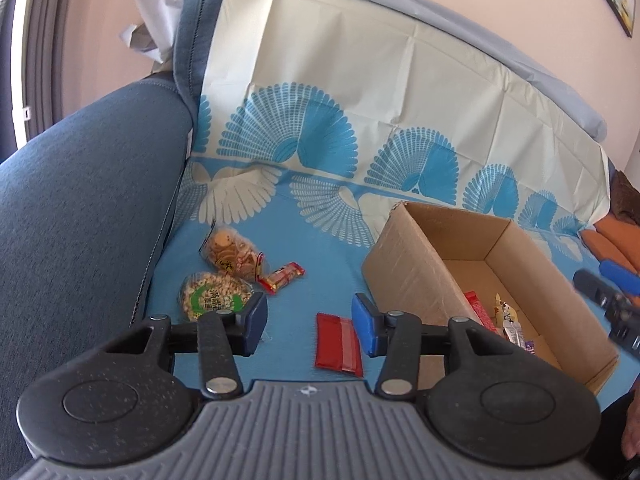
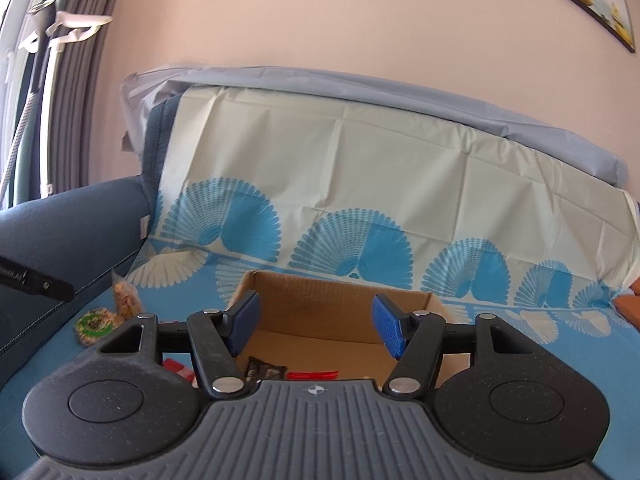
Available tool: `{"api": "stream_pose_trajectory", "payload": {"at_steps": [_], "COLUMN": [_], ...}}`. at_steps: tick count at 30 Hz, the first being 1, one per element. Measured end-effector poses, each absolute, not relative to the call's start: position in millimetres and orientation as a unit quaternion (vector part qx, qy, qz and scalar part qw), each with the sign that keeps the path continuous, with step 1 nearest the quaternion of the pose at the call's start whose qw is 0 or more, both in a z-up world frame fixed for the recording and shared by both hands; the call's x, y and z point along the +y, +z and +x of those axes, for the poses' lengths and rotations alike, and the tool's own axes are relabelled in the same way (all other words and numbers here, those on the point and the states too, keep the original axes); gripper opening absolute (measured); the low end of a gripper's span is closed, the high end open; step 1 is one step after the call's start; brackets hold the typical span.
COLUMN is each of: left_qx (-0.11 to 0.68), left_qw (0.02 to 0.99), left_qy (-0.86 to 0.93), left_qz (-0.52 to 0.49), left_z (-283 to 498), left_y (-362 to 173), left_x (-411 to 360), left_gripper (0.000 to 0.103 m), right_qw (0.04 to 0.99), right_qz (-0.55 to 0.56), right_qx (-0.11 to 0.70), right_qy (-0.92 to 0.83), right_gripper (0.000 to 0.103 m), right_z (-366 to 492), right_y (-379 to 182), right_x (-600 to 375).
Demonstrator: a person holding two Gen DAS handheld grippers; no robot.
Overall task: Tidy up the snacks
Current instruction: 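Move both open tools back to the snack pile, then grasp the red wrapped bar with the right tool while the left tool grasps the nut cake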
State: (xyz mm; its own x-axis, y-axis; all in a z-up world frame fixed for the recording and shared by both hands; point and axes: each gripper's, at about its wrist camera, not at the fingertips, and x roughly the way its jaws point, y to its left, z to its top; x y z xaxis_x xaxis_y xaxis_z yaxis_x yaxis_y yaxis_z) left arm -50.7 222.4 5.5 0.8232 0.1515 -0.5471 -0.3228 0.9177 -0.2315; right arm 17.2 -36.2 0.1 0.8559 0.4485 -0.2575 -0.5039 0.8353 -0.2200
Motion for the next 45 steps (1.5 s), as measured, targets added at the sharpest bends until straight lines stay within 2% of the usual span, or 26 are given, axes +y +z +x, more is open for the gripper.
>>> {"api": "stream_pose_trajectory", "payload": {"at_steps": [5, 11, 12, 14, 16, 21, 29, 41, 43, 45], "left_qx": [0.268, 0.273, 0.276, 0.282, 0.287, 0.296, 0.285, 0.286, 0.283, 0.285], "left_qw": [0.935, 0.927, 0.926, 0.923, 0.92, 0.916, 0.911, 0.899, 0.897, 0.895], "left_qy": [0.137, 0.157, 0.16, 0.164, 0.168, 0.18, 0.197, 0.241, 0.25, 0.258], "left_qz": [-0.189, -0.203, -0.204, -0.206, -0.206, -0.205, -0.223, -0.229, -0.23, -0.228], "left_z": [-54.7, -54.0, -52.9, -49.8, -47.0, -39.9, -42.8, -28.2, -23.7, -18.2], "left_y": [5.2, 3.4, 2.7, 0.6, -1.1, -4.8, -6.0, -15.5, -19.1, -23.7], "left_x": [232.9, 238.4, 238.9, 239.6, 240.1, 240.5, 247.6, 261.3, 264.3, 267.4], "left_gripper": [0.059, 0.077, 0.077, 0.077, 0.077, 0.077, 0.079, 0.08, 0.081, 0.082], "right_qw": [0.935, 0.92, 0.919, 0.916, 0.912, 0.893, 0.874, 0.896, 0.903, 0.908], "right_qz": [-0.18, -0.186, -0.18, -0.17, -0.164, -0.166, -0.163, -0.114, -0.115, -0.116], "right_qx": [0.111, 0.128, 0.128, 0.126, 0.121, 0.126, 0.151, 0.228, 0.229, 0.229], "right_qy": [0.286, 0.319, 0.326, 0.34, 0.356, 0.399, 0.432, 0.363, 0.346, 0.331], "right_gripper": [0.064, 0.062, 0.062, 0.058, 0.049, 0.041, 0.041, 0.042, 0.051, 0.056], "right_z": [7.7, -0.4, -2.6, -7.7, -13.7, -26.1, -33.0, 18.6, 24.7, 32.1], "right_y": [-16.4, -27.5, -27.3, -28.3, -29.3, -40.3, -59.6, -96.2, -103.4, -110.3], "right_x": [-11.0, 5.8, 6.8, 9.7, 13.6, 29.7, 58.2, 94.6, 100.1, 105.0]}}
